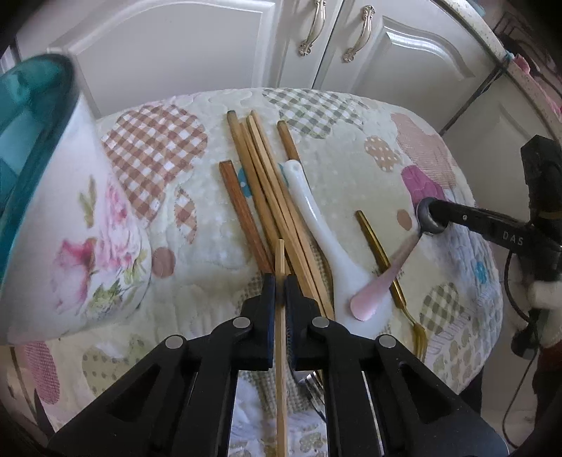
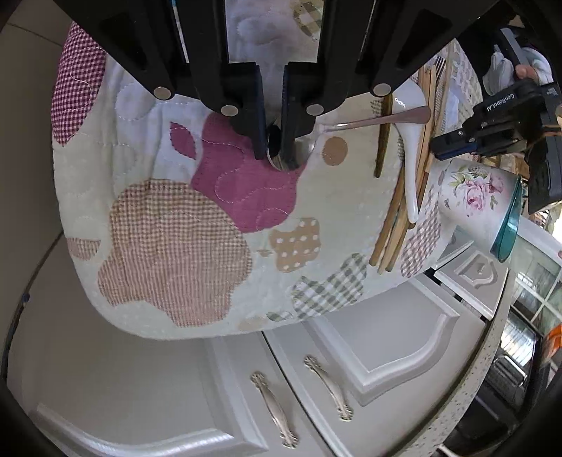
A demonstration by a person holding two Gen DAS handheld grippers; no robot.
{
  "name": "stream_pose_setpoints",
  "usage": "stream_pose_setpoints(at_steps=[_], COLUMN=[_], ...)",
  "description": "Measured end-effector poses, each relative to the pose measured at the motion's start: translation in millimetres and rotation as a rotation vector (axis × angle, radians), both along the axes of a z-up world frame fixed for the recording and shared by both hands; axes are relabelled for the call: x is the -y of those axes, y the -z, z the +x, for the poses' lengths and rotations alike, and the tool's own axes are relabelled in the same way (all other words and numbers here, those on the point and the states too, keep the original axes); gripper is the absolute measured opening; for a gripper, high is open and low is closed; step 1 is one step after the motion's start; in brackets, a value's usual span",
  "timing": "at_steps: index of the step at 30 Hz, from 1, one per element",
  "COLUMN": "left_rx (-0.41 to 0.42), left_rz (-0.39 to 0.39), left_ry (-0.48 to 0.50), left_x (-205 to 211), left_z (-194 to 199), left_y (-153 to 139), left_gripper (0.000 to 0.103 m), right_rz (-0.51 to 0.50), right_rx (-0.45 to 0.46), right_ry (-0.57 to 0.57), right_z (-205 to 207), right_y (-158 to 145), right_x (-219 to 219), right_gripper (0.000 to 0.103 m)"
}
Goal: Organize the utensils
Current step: 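Lift the chopstick with the left tool while the right tool lifts the spoon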
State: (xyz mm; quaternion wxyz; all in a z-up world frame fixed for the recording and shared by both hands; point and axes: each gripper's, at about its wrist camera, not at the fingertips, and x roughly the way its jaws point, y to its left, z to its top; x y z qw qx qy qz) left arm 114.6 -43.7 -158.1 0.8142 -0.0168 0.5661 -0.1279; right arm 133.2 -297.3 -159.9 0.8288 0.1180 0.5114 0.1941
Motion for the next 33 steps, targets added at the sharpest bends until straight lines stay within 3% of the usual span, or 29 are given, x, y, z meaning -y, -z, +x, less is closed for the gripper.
stream_pose_setpoints(at_steps=[5,15,18,20,21,23,24,28,33], left_rx=[0.044,0.231,0.257,0.264,0.268,0.280,0.286,0.299,0.332], left_rz=[-0.055,-0.187,-0.204,-0.230,-0.240,-0.257,-0.258,-0.267,-0.290], left_ry=[0.002,-0.036,-0.067,-0.084,-0.089,-0.090,-0.090,-0.095,-0.108], left_x=[-13.9,-65.5,-78.7,-84.1,-86.0,-90.8,-92.9,-95.8,-106.0], left_z=[-21.6,-65.3,-69.4,-71.2,-72.4,-75.4,-77.6,-78.1,-81.4], left_y=[-26.4,-122.6,-133.2,-138.2,-141.9,-149.9,-153.3,-164.5,-184.6], left_gripper=[0.004,0.004,0.004,0.004,0.004,0.004,0.004,0.004,0.004], right_rz=[0.006,-0.005,-0.005,-0.017,-0.054,-0.109,-0.126,-0.131,-0.041], right_rx=[0.054,0.208,0.176,0.150,0.141,0.080,0.057,0.003,0.043], right_ry=[-0.009,-0.063,-0.081,-0.070,-0.061,-0.063,-0.061,-0.020,0.006], right_z=[-5.3,-22.6,-19.6,-16.4,-15.6,-10.8,-8.7,6.8,4.8], right_y=[-24.8,-98.0,-96.6,-82.9,-73.3,-47.6,-37.4,-2.3,-15.3], right_x=[-3.8,-23.4,-29.4,-30.1,-30.9,-34.3,-34.4,-32.1,-26.6], right_gripper=[0.004,0.001,0.001,0.013,0.034,0.037,0.037,0.010,0.003])
